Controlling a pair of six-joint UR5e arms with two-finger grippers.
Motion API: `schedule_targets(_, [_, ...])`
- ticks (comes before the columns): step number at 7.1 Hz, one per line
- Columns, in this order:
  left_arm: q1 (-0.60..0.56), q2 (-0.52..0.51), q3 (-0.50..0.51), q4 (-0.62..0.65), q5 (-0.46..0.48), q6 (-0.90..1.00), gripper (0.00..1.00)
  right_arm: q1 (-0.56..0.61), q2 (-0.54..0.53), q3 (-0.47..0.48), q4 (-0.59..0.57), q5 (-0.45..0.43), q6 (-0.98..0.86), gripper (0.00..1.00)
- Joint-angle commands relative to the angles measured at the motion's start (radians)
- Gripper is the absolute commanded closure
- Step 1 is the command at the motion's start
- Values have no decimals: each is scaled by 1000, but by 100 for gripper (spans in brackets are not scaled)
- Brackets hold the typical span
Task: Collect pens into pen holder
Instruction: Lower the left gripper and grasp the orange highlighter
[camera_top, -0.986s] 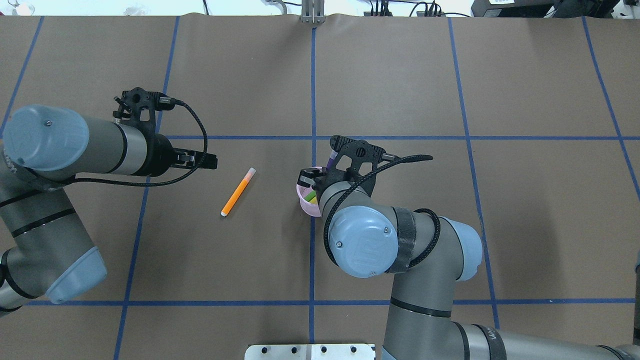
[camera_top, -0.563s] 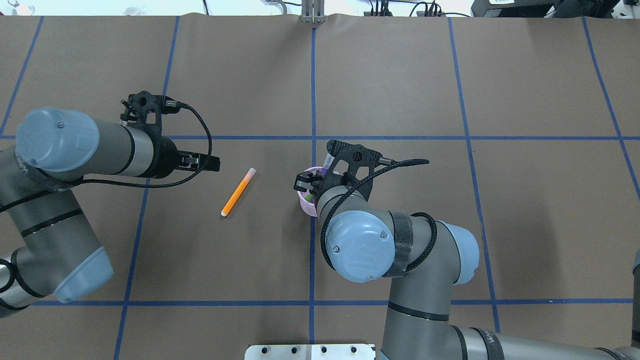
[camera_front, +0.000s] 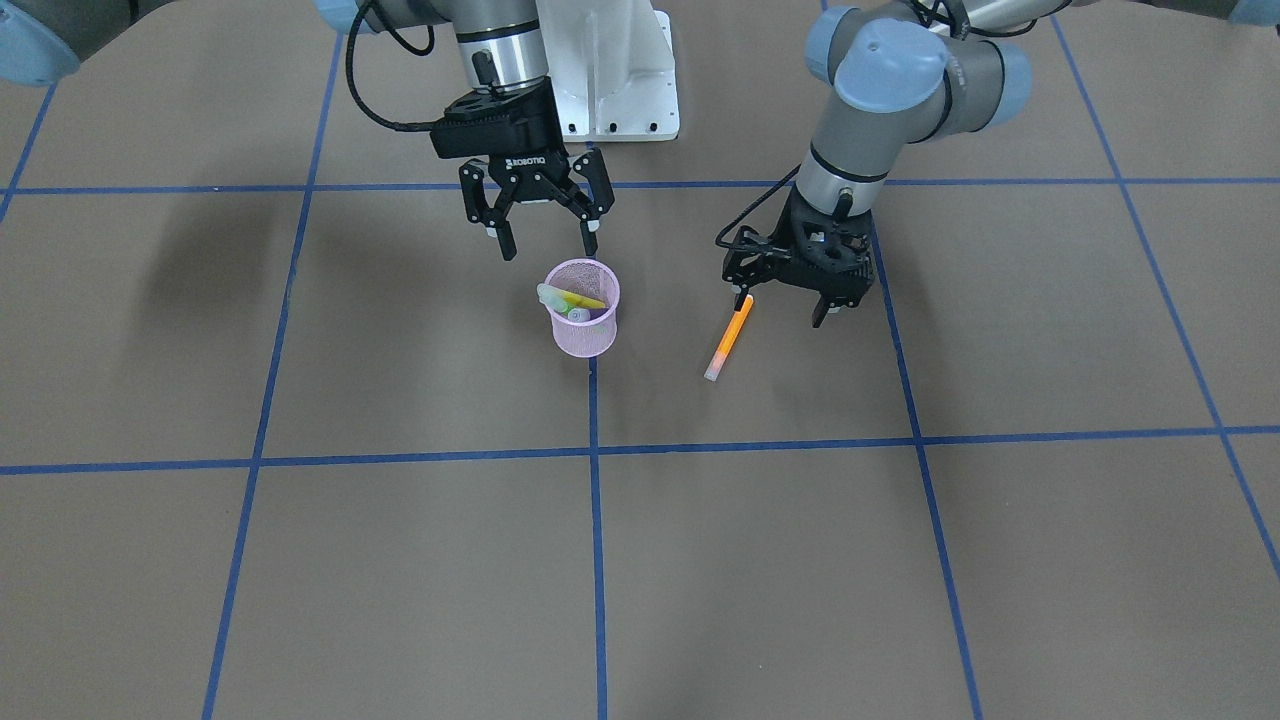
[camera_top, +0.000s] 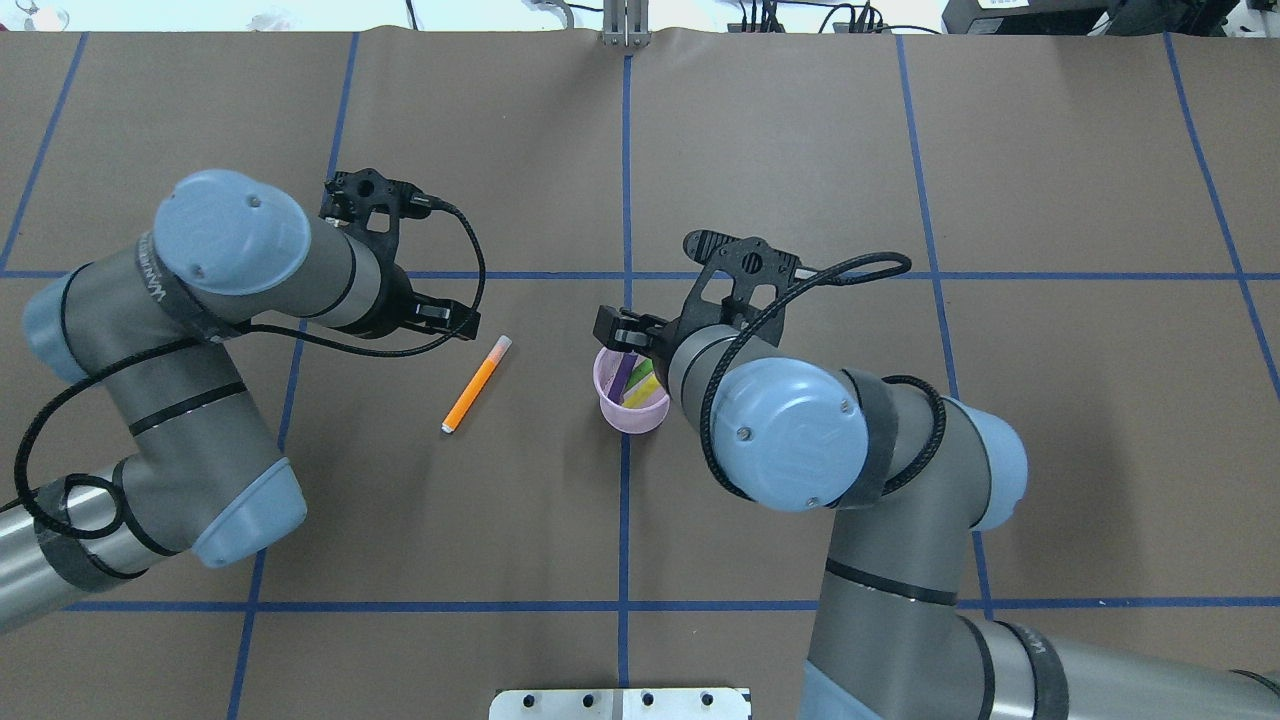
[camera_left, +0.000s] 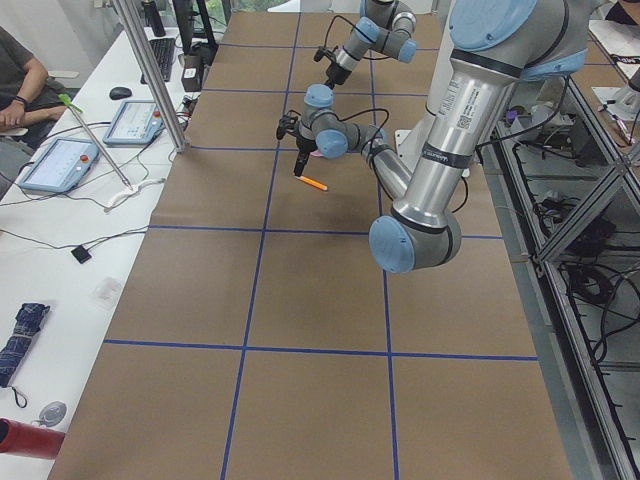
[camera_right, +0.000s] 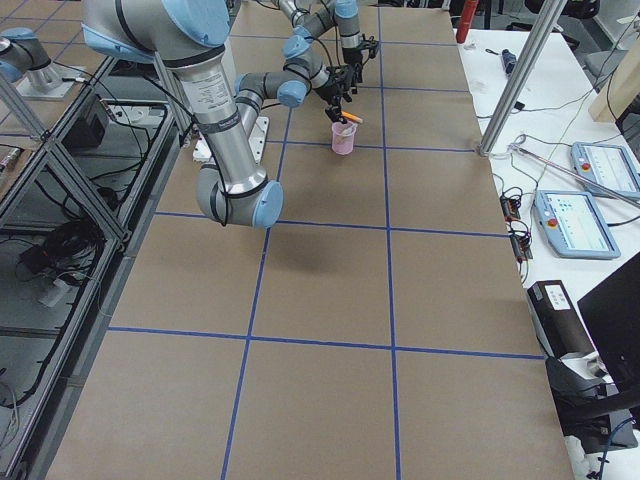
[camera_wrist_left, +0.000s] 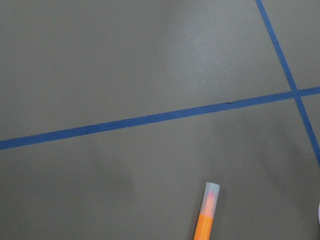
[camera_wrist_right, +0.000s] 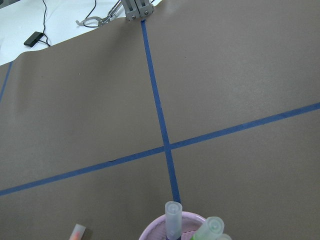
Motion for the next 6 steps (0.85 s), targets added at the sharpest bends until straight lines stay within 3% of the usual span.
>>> schedule_targets(1, [1, -85, 41, 166, -49, 205, 7, 159, -101, 86, 0, 278, -87, 0])
schedule_targets(2, [0, -113, 132, 176, -117, 317, 9, 196, -145, 96, 2, 346, -132, 0])
schedule_targets(3, [1, -139, 224, 171, -160, 403, 13, 199, -170, 93, 0, 352, -163, 0])
schedule_targets(4, [4, -187, 290, 174, -176, 418, 23, 205, -182, 90, 0, 359, -177, 0])
schedule_targets(5, [14, -209, 334, 176, -188, 418, 31, 215, -184, 88, -1, 372, -177, 0])
schedule_targets(6, [14, -223, 355, 177, -188, 418, 35, 251, -207, 86, -1, 444, -206, 0])
